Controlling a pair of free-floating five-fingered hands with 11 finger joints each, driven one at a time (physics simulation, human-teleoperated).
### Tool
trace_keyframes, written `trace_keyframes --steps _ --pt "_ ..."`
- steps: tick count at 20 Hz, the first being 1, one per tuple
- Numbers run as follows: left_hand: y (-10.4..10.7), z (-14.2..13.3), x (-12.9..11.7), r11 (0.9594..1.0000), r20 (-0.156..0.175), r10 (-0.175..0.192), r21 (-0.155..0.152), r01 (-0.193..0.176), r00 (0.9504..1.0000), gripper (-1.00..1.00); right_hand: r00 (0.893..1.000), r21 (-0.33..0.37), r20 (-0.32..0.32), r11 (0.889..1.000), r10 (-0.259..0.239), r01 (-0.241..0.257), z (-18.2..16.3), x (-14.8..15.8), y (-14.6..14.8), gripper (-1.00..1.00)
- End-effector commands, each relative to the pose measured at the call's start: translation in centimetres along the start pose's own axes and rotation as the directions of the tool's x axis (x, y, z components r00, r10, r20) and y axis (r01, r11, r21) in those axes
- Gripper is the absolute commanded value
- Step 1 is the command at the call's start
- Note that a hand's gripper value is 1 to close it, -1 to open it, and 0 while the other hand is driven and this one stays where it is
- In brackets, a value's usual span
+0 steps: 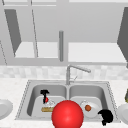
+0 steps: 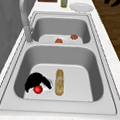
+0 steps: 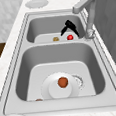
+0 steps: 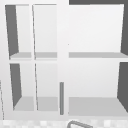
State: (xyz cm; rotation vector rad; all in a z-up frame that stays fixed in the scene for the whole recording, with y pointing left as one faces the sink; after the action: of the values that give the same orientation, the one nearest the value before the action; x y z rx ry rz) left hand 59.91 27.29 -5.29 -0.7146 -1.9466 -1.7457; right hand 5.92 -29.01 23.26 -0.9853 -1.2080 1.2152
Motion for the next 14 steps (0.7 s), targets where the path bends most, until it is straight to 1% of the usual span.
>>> trace_keyframes --steps 1,2,6,8,9,10,11,12,13,14 --pt "0.7 -1.0 0.5 1.0000 0.005 -0.003 -0.004 0.003 1.0000 -1.00 1.000 0.000 0.000 1.000 0.000 0.000 0.0 0.0 0.0 0.00" --pt "0.8 -1.0 0.7 1.0000 0.002 0.003 -0.005 -0.003 1.0000 -1.00 1.000 0.000 0.000 1.000 0.000 0.000 0.0 0.0 0.0 0.00" --pt "1.7 -1.4 1.8 1.0000 -0.002 -0.001 -0.008 0.001 1.0000 -1.00 1.000 0.000 0.000 1.000 0.000 0.000 0.0 0.0 0.0 0.00" --pt "2.0 -1.8 2.5 0.9999 0.000 -0.009 -0.011 0.009 1.0000 -1.00 1.000 0.000 0.000 1.000 0.000 0.000 0.0 0.0 0.0 0.00" --pt "2.1 -1.9 2.9 0.9998 0.007 -0.013 -0.017 0.013 0.9999 -1.00 1.000 0.000 0.000 1.000 0.000 0.000 0.0 0.0 0.0 0.00" --pt "2.0 -2.3 3.4 0.9994 0.015 -0.027 -0.024 0.027 0.9995 -1.00 1.000 0.000 0.000 1.000 0.000 0.000 0.0 0.0 0.0 0.00" --pt "2.0 -2.5 3.8 0.9990 0.017 -0.029 -0.032 0.030 0.9994 -1.00 1.000 0.000 0.000 1.000 0.000 0.000 0.0 0.0 0.0 0.00" --pt "1.9 -2.1 3.9 0.9994 0.020 -0.018 -0.028 0.018 0.9996 -1.00 1.000 0.000 0.000 1.000 0.000 0.000 0.0 0.0 0.0 0.00" --pt "1.4 -2.0 4.0 0.9994 0.016 -0.024 -0.024 0.024 0.9996 -1.00 1.000 0.000 0.000 1.000 0.000 0.000 0.0 0.0 0.0 0.00" --pt "1.5 -2.1 3.9 0.9997 0.006 -0.021 -0.015 0.021 0.9998 -1.00 1.000 0.000 0.000 1.000 0.000 0.000 0.0 0.0 0.0 0.00"
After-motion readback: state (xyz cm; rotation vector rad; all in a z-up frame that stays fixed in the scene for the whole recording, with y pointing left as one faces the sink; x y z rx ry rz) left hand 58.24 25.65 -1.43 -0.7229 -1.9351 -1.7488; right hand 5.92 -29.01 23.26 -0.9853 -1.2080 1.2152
